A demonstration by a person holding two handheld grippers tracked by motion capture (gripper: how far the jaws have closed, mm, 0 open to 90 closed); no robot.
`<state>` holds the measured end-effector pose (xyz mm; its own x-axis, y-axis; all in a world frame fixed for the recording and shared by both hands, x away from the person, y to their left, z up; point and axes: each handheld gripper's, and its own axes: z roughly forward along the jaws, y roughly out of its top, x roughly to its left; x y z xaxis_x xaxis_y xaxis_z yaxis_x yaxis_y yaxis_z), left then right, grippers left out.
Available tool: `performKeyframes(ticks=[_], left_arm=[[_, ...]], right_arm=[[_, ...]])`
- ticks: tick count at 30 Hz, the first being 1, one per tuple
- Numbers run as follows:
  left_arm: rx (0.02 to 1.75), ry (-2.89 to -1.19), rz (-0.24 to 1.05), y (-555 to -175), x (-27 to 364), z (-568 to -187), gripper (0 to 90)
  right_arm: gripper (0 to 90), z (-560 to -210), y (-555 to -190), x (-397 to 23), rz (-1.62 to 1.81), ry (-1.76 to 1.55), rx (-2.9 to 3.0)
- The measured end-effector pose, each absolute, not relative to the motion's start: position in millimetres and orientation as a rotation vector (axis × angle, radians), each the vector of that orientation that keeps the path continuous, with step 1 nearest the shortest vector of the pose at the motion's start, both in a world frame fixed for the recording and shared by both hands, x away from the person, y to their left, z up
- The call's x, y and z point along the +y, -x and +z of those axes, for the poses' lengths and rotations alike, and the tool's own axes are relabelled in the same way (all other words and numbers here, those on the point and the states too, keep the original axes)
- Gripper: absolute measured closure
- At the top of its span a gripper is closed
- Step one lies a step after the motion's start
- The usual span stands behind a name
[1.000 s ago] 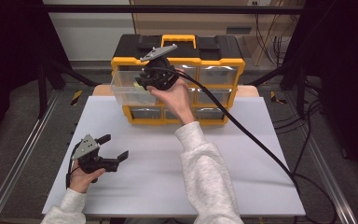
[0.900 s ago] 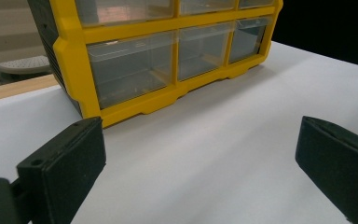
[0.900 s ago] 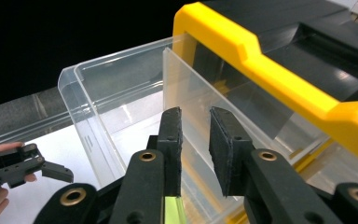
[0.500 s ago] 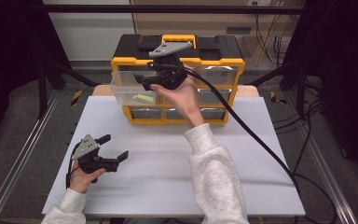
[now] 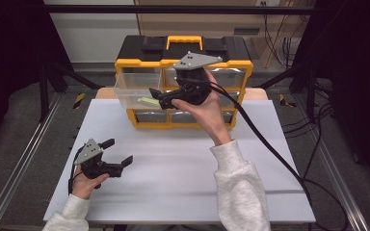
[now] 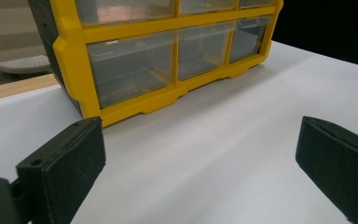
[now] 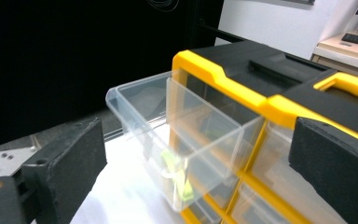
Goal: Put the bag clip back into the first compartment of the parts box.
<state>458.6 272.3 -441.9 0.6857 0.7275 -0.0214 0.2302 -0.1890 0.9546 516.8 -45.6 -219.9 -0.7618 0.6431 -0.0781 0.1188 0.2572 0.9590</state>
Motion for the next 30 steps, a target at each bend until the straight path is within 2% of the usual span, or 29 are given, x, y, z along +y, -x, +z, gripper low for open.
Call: performKeyframes(ticks=[9,30], left_arm=[[0.766,-1.750,0.538,-458,272,-442,1.4],[0.765,-1.756,0.536,-459,270,-443,1.2]], right_arm=[[1.7,-245,-501,-70,1.584,-0.733,2.061],[0.3,-334,-478,-135,1.558,-0.853,2.050]])
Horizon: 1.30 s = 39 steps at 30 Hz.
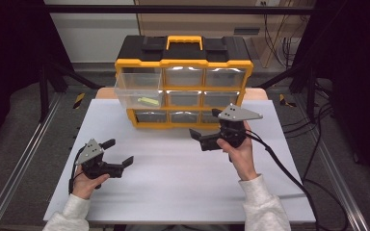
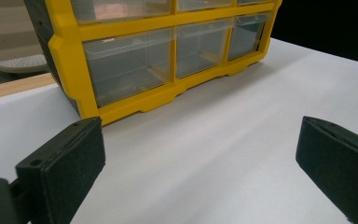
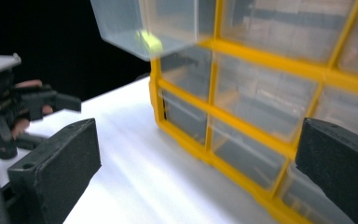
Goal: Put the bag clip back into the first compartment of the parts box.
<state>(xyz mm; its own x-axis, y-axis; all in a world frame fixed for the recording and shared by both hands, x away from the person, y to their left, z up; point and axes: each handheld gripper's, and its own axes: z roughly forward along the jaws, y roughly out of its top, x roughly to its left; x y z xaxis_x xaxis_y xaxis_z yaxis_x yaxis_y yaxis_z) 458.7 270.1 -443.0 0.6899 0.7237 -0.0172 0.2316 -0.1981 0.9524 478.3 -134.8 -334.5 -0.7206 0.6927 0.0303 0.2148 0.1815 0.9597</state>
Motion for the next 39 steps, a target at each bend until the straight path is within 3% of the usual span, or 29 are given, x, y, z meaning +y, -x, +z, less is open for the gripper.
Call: performKeyframes(ticks=[20,39], left_arm=[[0.763,-1.765,0.534,-459,269,-444,1.2],[0.751,-1.774,0.528,-458,266,-445,1.5]], right_arm=[[0.4,-412,-456,-210,1.515,-0.968,2.015],[0.8,-457,-441,-254,1.560,-1.008,1.982]])
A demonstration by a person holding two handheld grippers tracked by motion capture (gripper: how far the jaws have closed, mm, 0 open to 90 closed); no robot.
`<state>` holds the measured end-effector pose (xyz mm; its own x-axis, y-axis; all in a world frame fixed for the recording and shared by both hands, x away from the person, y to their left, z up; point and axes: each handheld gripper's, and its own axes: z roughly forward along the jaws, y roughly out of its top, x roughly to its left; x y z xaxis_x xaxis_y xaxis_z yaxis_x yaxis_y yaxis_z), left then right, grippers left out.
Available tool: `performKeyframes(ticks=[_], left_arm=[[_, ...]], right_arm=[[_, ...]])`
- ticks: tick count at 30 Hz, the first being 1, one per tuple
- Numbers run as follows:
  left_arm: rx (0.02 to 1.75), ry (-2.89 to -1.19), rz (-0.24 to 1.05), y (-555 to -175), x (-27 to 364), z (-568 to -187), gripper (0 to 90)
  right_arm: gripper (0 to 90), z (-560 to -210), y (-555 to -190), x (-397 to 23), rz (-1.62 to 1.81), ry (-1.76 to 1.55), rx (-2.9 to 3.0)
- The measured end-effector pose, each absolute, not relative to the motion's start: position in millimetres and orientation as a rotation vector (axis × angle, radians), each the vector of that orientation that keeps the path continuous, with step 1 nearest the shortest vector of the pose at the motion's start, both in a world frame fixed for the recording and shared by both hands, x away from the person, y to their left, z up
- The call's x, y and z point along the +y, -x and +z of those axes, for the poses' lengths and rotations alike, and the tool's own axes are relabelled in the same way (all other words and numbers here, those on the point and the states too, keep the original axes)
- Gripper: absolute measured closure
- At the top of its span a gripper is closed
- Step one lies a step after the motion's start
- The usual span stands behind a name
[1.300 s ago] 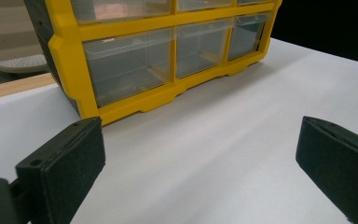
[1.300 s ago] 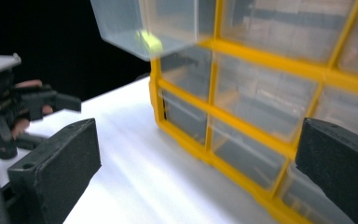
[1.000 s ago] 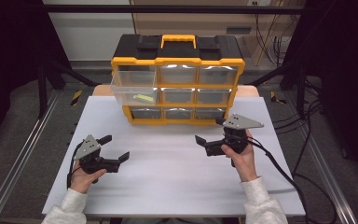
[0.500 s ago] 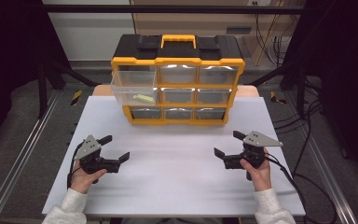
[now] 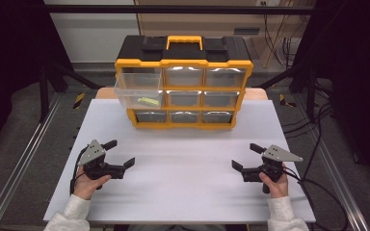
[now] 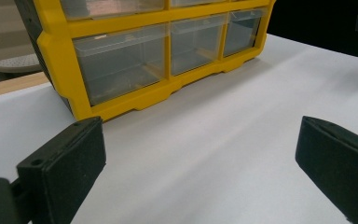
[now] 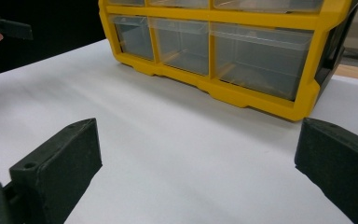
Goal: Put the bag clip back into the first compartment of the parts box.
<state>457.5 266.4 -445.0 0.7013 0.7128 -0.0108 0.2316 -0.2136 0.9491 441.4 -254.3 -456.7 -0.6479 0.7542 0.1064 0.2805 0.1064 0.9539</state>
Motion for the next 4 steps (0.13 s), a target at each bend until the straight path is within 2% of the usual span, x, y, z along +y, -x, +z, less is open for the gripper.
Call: performKeyframes(ticks=[4], left_arm=[[0.752,-1.773,0.528,-457.6,266.7,-444.9,1.5]], right_arm=[[0.7,-457.3,-440.4,-256.7,1.570,-1.001,1.974]])
